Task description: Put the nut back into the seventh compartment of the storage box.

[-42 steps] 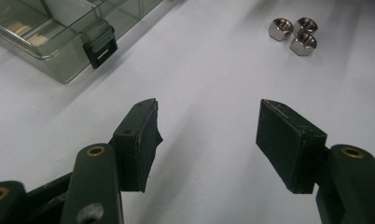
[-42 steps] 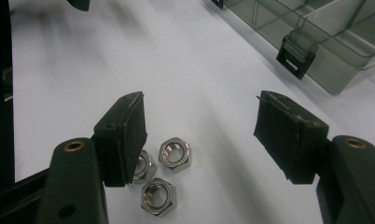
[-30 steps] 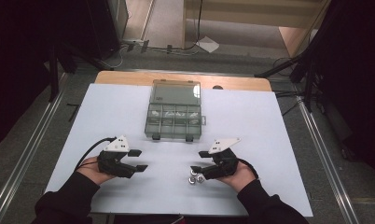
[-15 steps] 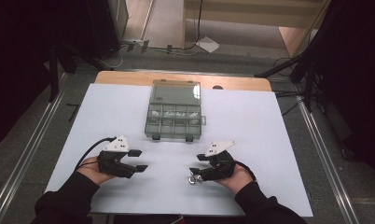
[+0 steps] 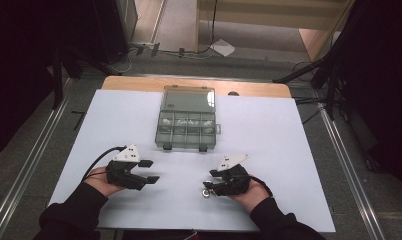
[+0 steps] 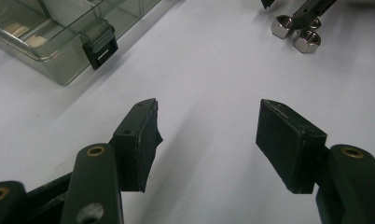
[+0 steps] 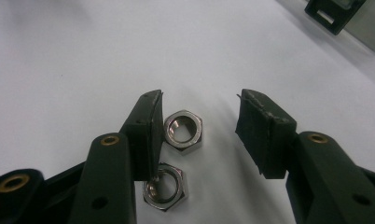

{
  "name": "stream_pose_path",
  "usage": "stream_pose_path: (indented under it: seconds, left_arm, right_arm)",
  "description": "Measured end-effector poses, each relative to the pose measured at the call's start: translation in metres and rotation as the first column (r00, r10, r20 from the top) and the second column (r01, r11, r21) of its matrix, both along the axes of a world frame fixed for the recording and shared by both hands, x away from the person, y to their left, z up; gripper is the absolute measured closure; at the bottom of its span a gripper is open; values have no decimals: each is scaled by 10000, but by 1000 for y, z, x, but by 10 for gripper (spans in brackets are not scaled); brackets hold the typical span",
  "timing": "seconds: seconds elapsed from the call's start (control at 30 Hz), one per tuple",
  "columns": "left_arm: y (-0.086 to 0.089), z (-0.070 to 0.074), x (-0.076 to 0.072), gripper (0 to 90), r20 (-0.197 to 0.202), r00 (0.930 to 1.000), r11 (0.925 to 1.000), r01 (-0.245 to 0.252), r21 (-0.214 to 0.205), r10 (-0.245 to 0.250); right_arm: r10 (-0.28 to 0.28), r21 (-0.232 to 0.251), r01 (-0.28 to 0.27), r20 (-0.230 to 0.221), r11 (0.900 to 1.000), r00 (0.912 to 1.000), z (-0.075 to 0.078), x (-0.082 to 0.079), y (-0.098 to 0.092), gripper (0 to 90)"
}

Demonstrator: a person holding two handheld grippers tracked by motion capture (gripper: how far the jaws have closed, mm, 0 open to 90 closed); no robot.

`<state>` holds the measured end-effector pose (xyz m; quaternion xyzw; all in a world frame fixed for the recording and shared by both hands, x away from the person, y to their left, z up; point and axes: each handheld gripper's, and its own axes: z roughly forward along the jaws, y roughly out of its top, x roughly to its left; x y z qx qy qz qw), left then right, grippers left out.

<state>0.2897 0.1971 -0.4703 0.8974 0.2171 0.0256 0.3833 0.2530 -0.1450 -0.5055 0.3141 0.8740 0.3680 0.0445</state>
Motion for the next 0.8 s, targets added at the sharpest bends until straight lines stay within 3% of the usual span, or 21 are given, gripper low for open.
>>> stream_pose_path:
  seconds: [0.2,0.23,0.3,0.4,0.47,0.53,0.57,0.8]
  left_arm:
    - [0,2,1,387,51,10000,9998,32,206,-33]
    - [0,1,1,387,95,10000,10000,11,15,-12]
    - [0,3,1,387,55,10000,9998,-9,222,8]
    - [0,1,1,387,112,9999,10000,-30,53,30]
    - [0,2,1,387,70,10000,9996,-5,281,3]
    - [0,2,1,387,105,9999,9998,-31,214,29]
    - [0,0,1,387,152,9999,10000,-69,49,68]
    - [1,1,2,387,184,9998,9999,-99,81,98]
  right_arm:
    - [44,-147,-42,77,9999,10000,-1,-2,3,576]
    - [113,-155,-111,112,9998,9999,-1,-2,3,589]
    - [86,-182,-84,89,9998,9999,-2,-3,4,608]
    - [69,-211,-69,14,9998,10000,-2,-2,4,624]
    - [61,-208,-63,-57,9998,10000,-2,-2,4,634]
    - [75,-197,-77,-67,9998,9999,-3,-2,4,649]
    - [90,-200,-91,-44,9998,9999,-3,-3,4,655]
    - [271,-513,-252,358,9984,9990,-5,-5,6,685]
